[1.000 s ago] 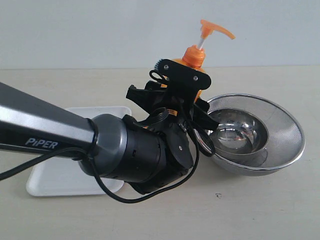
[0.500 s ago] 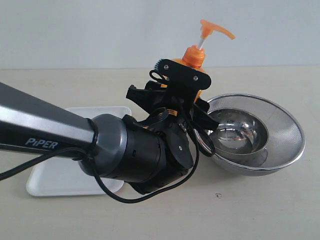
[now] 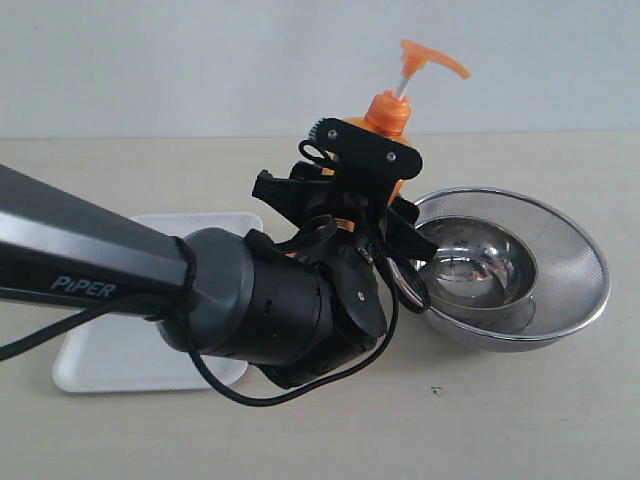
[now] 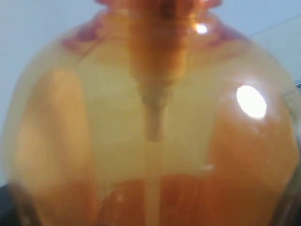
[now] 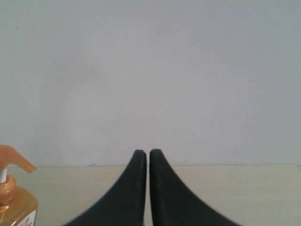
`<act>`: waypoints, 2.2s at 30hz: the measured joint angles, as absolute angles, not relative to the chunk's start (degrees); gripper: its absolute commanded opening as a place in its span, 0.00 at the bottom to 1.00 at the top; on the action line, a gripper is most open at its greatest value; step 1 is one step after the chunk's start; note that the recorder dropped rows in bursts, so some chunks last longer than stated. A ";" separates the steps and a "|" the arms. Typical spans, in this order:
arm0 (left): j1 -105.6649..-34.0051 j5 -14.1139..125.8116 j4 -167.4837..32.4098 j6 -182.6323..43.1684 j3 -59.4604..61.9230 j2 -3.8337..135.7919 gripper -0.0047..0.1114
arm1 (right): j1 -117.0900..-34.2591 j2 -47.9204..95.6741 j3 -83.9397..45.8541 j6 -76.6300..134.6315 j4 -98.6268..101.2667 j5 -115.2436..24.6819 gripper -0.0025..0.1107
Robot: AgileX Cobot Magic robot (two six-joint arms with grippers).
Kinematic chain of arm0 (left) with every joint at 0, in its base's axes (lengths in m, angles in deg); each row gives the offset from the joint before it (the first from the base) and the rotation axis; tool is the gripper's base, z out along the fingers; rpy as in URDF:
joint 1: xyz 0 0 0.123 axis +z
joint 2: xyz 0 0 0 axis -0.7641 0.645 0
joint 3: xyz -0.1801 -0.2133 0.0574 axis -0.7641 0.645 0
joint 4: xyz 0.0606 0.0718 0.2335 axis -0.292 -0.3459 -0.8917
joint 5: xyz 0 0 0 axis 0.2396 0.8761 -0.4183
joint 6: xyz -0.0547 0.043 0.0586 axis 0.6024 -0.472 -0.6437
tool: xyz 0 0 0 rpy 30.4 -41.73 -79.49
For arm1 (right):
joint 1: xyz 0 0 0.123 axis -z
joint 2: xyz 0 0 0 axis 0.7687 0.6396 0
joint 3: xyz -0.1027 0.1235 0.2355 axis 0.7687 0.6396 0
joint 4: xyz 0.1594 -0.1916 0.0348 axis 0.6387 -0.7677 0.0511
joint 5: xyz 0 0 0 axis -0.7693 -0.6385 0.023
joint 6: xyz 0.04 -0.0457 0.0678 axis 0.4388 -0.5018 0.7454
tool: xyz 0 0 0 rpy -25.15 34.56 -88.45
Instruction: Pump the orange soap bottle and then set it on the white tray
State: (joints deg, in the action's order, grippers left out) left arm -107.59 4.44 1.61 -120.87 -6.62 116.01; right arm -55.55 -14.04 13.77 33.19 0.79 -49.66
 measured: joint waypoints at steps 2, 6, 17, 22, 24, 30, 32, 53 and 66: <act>-107.59 4.44 1.61 -120.87 -6.62 116.01 0.08 | -55.55 -11.98 11.34 32.25 0.79 -51.29 0.02; -107.59 4.44 1.61 -120.87 -6.62 116.01 0.08 | -55.55 -8.01 7.69 28.92 0.79 -53.14 0.02; -107.59 4.44 1.61 -120.87 -6.62 116.01 0.08 | -55.55 3.80 -3.21 22.60 0.79 -55.38 0.02; -107.59 5.41 1.61 -120.87 -6.62 116.01 0.08 | -55.55 7.83 -6.25 19.66 0.79 -56.93 0.02; -107.48 5.45 1.49 -120.87 -6.62 116.01 0.08 | -55.55 9.18 -6.49 19.07 0.90 -57.04 0.02; -106.76 5.79 1.15 -120.87 -6.62 116.01 0.08 | -55.55 12.05 -7.17 16.23 1.71 -57.79 0.02; -106.37 6.58 0.12 -120.87 -6.62 116.01 0.08 | -55.55 12.86 -8.32 14.65 2.98 -58.48 0.02; -100.65 16.37 -5.02 -117.82 -11.16 116.03 0.08 | -55.55 19.63 -15.13 -4.29 20.64 -63.57 0.02; -100.65 16.47 -5.87 -117.82 -12.28 116.03 0.08 | -55.55 19.63 -15.13 -5.67 21.06 -63.57 0.02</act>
